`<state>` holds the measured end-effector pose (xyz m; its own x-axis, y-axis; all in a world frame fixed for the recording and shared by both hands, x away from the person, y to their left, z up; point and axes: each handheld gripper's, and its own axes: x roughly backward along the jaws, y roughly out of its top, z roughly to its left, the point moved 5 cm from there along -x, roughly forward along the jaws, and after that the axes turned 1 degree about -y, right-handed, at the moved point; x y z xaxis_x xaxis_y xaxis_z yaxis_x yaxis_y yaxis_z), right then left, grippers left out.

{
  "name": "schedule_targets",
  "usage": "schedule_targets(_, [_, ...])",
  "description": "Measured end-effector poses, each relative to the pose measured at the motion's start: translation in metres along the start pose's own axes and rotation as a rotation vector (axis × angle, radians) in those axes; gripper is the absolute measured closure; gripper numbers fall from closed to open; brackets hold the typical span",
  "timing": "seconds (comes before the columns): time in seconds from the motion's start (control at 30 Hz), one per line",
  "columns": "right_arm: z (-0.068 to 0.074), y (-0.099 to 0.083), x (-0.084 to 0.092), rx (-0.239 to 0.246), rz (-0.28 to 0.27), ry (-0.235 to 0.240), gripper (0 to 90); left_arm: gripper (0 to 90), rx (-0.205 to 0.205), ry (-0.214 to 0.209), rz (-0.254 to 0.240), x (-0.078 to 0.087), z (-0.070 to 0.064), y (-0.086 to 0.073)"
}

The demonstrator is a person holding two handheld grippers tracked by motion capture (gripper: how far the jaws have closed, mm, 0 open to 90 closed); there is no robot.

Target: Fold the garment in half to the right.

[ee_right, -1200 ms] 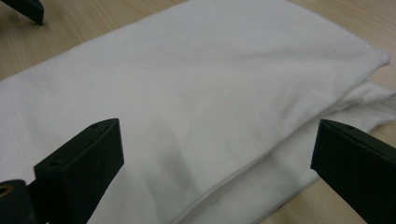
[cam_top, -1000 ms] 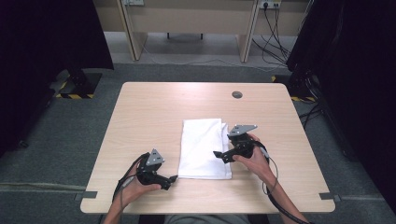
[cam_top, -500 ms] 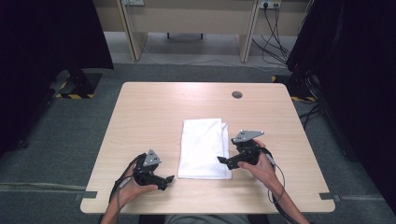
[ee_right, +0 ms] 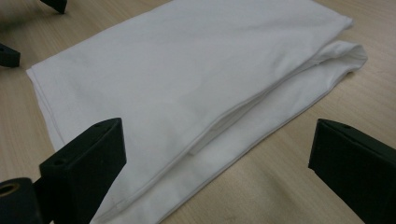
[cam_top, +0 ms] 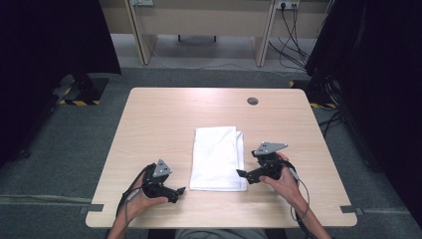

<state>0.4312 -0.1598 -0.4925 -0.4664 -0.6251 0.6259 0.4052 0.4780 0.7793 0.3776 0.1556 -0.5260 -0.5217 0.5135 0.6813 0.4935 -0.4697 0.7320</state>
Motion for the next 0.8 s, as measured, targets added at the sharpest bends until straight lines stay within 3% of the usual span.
schedule_targets(0.8, [0.010, -0.020, 0.016, 0.000, 0.004, -0.012, 4.2, 0.0, 0.011, 0.013, 0.000, 0.000, 0.001, 0.000])
